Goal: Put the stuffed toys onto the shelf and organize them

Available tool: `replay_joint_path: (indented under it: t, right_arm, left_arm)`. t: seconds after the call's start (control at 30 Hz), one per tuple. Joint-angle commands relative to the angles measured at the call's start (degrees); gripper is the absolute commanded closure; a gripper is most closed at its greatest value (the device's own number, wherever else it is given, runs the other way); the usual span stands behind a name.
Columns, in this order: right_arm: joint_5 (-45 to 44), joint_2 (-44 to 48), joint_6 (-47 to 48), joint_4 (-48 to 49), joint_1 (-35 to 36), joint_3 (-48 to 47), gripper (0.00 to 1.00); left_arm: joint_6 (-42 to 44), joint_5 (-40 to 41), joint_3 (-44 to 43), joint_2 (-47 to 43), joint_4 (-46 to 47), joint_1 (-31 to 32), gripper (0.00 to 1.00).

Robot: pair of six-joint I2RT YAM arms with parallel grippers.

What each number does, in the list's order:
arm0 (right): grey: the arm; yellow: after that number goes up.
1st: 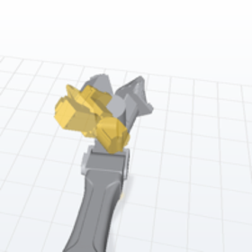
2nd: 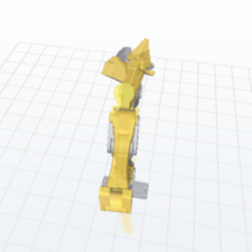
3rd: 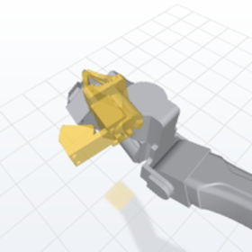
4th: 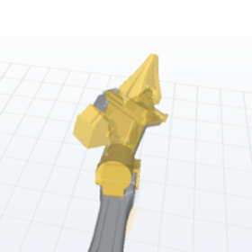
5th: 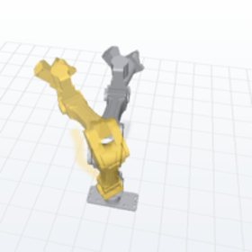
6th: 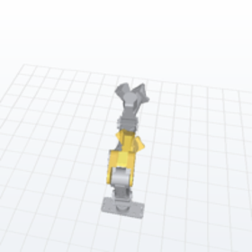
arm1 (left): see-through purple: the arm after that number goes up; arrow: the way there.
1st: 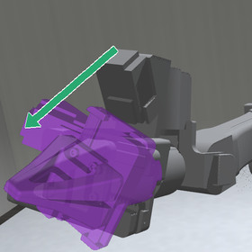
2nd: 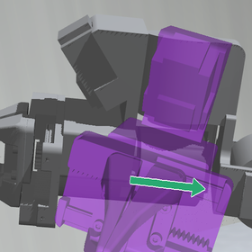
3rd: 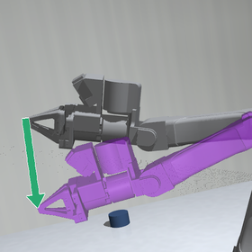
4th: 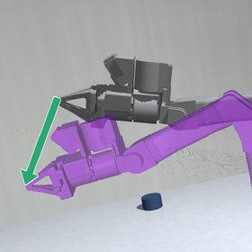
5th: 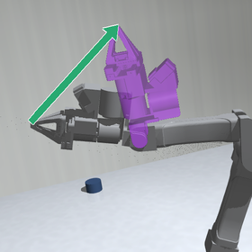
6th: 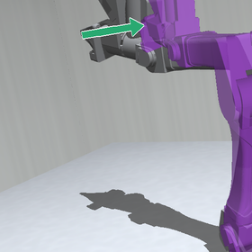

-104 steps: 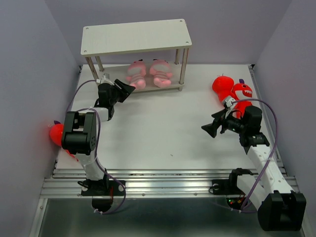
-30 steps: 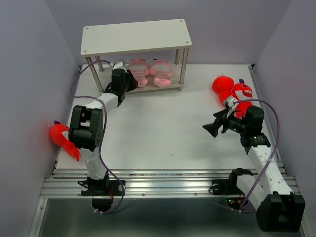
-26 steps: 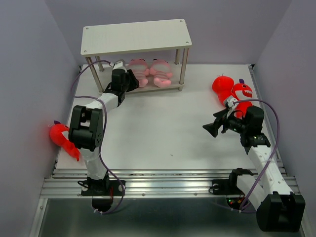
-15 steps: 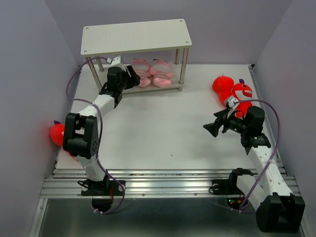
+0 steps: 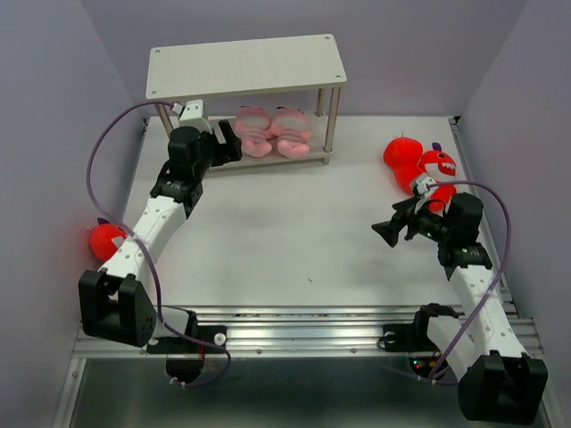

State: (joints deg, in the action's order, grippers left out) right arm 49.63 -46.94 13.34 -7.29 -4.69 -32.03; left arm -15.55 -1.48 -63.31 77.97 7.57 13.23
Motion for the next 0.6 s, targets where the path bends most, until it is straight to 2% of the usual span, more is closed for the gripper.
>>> replay_joint_path:
  t: [0.0,0.17,0.23,0.37,0.57]
  right_arm:
    - [-1.37,-0.7,1.25,-0.62,-2.17,-1.28,0.0]
    - [-3.13,-2.54,3.43,-5.0,-2.69,-5.14,0.0]
    - [-5.32,-4.73,4.49,-7.46,-2.69,-9.51,0.0]
    - [-9.19,-10.09,4.85,-15.29,-2.69,-18.31,0.0]
    - [-20.08,-21.33,4.23,-24.68,-3.22,-31.75,0.0]
  left_arm:
    - [6.41,7.36,2.56,-9.57,-5.63,1.7,0.01]
    - [8.34,10.35,7.14,-17.67,-7.39,2.85,0.01]
    - [8.52,10.26,10.04,-21.61,-7.49,2.94,0.01]
    - [9.22,7.82,16.19,-28.57,-7.49,2.94,0.01]
    - [9.22,2.45,25.51,-39.29,-7.49,2.85,0.01]
